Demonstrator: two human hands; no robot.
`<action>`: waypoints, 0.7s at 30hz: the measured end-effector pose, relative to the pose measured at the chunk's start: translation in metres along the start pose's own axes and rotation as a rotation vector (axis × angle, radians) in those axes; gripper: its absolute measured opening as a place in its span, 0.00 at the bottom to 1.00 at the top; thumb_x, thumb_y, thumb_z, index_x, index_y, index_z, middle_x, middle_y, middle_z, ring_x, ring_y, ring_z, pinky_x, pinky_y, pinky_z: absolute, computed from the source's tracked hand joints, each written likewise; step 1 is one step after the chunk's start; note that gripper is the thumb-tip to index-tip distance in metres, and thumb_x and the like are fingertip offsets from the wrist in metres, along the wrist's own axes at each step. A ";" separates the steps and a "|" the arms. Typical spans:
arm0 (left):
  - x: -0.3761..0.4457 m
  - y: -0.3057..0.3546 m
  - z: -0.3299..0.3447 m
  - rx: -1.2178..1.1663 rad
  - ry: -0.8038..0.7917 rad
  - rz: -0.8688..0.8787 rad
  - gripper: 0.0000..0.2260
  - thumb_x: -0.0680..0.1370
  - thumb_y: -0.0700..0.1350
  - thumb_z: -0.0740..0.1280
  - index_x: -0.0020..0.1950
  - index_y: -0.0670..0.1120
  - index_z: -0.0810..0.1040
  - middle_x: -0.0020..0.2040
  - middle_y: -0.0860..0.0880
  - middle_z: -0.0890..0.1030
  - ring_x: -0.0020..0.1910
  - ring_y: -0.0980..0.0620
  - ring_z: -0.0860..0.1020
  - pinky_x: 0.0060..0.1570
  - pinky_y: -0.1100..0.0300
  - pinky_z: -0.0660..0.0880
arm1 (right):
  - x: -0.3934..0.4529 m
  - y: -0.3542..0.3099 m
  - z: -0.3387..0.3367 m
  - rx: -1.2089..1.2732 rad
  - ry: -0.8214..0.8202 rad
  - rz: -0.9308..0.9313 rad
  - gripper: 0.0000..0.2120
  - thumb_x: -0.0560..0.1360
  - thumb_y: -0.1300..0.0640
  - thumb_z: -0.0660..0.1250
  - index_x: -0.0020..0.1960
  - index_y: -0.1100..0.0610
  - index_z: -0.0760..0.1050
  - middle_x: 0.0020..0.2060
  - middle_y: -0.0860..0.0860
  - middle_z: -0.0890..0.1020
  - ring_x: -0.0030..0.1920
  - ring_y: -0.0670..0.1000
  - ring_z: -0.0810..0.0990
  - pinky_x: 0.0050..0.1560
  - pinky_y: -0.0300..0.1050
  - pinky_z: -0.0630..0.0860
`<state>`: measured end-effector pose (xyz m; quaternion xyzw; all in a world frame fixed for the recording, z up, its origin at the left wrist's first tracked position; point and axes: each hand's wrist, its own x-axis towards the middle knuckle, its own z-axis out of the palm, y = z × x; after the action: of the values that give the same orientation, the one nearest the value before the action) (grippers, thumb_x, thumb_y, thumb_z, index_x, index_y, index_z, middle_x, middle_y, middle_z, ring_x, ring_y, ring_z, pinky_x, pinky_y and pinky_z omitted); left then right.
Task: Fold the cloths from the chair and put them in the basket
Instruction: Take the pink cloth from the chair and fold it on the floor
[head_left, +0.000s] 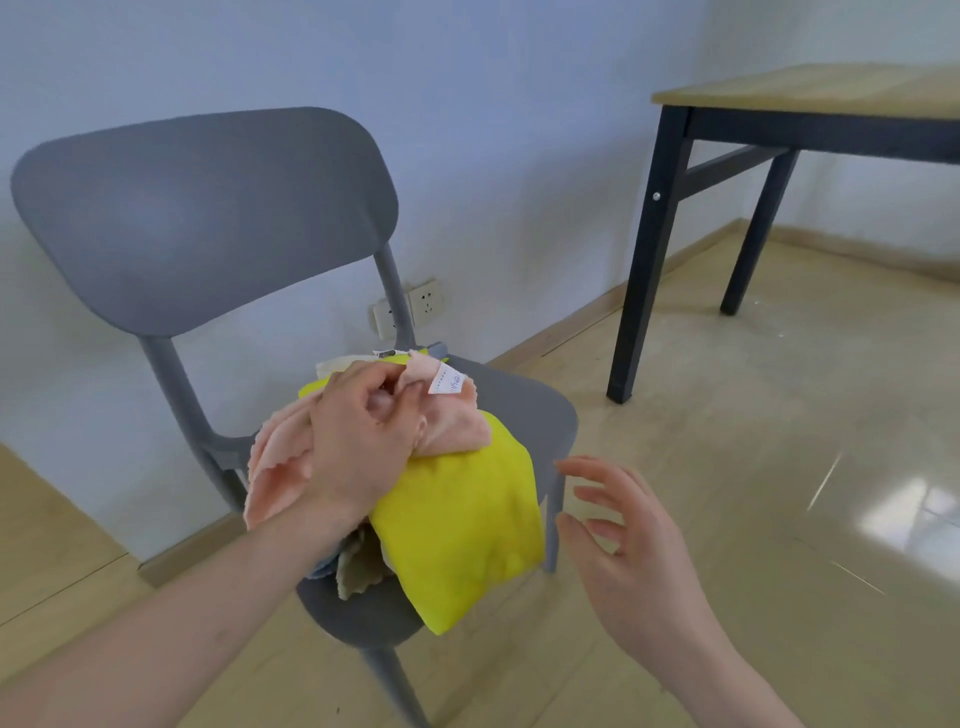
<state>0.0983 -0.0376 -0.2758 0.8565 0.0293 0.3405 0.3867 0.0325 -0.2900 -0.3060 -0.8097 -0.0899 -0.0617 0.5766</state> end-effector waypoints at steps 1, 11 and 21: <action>0.002 0.006 -0.003 -0.003 0.010 -0.005 0.06 0.78 0.51 0.69 0.51 0.51 0.83 0.47 0.57 0.82 0.51 0.53 0.79 0.56 0.46 0.76 | 0.000 -0.001 -0.004 -0.002 0.009 0.000 0.20 0.77 0.63 0.69 0.59 0.39 0.77 0.60 0.32 0.76 0.61 0.37 0.76 0.55 0.38 0.78; 0.042 0.104 -0.090 -0.202 0.089 0.000 0.02 0.79 0.45 0.68 0.47 0.49 0.79 0.33 0.48 0.75 0.32 0.55 0.70 0.33 0.62 0.67 | -0.027 -0.080 -0.018 0.043 0.050 0.006 0.17 0.79 0.59 0.69 0.58 0.37 0.77 0.58 0.35 0.77 0.59 0.36 0.77 0.51 0.35 0.77; 0.018 0.250 -0.190 -0.346 -0.222 0.200 0.09 0.76 0.54 0.75 0.42 0.51 0.81 0.26 0.56 0.63 0.29 0.56 0.63 0.30 0.66 0.61 | -0.082 -0.210 -0.048 -0.028 0.046 -0.042 0.27 0.76 0.42 0.72 0.73 0.39 0.68 0.64 0.34 0.75 0.62 0.40 0.77 0.55 0.39 0.78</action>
<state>-0.0565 -0.0845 -0.0061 0.8083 -0.1571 0.2809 0.4931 -0.0932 -0.2744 -0.1136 -0.8141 -0.0928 -0.0936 0.5656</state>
